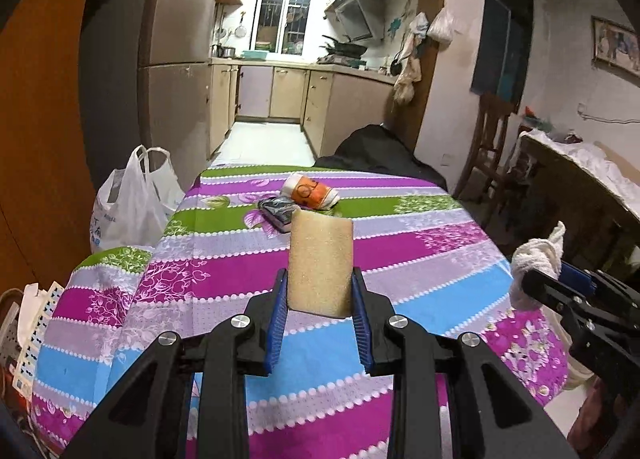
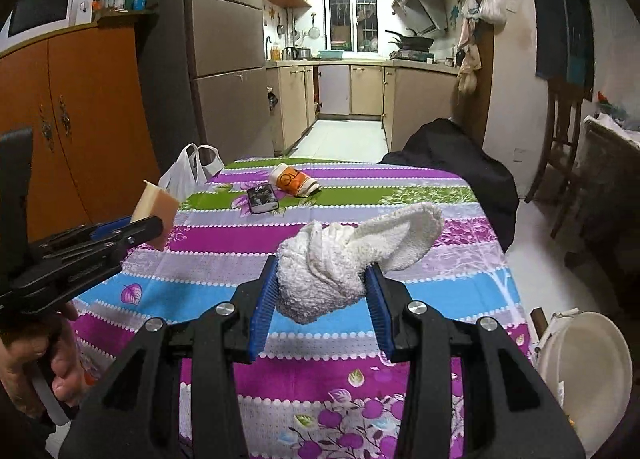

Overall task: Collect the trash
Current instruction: 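Carry the sponge and white towel toward the white basin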

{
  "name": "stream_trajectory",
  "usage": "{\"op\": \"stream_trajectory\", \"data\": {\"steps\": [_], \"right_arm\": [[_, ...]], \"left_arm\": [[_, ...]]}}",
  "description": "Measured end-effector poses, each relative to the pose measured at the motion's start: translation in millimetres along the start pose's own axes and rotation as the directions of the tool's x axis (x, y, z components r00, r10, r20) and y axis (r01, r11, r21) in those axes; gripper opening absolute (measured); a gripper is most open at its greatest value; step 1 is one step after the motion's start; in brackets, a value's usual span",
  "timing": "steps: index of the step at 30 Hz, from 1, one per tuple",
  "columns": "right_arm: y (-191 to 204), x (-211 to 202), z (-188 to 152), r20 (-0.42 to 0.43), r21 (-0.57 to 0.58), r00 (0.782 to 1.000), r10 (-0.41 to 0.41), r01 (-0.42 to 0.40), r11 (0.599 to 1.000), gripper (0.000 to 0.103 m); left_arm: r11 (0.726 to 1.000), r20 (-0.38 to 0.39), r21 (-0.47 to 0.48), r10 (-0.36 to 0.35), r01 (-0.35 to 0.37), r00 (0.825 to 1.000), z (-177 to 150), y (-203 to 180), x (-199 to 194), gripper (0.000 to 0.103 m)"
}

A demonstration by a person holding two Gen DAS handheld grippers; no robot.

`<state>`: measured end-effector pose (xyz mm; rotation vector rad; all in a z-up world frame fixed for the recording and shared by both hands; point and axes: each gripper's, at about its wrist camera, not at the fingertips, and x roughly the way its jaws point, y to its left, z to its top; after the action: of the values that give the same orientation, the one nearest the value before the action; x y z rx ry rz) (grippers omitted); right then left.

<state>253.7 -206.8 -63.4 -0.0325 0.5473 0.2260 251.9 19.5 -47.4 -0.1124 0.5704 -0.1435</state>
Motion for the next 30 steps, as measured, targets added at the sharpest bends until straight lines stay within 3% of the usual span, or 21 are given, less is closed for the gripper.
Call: {"op": "stream_trajectory", "data": {"steps": [7, 19, 30], "right_arm": [[-12.5, -15.7, 0.3, 0.014, 0.022, 1.000, -0.027, 0.026, 0.999, 0.040], [-47.4, -51.9, 2.3, 0.041, 0.056, 0.992, -0.119, 0.117, 0.992, 0.041], [-118.8, -96.8, 1.7, 0.027, 0.128, 0.967, -0.254, 0.249, 0.960, 0.041]], "left_arm": [[0.999, 0.008, 0.024, -0.042, 0.041, 0.999, -4.3, -25.0, -16.3, 0.031], [0.986, 0.014, 0.101, -0.136, 0.133, 0.991, 7.6, -99.7, -24.7, 0.031], [0.947, -0.016, 0.185, -0.266, 0.264, 0.964, 20.5, -196.2, -15.7, 0.031]]}}
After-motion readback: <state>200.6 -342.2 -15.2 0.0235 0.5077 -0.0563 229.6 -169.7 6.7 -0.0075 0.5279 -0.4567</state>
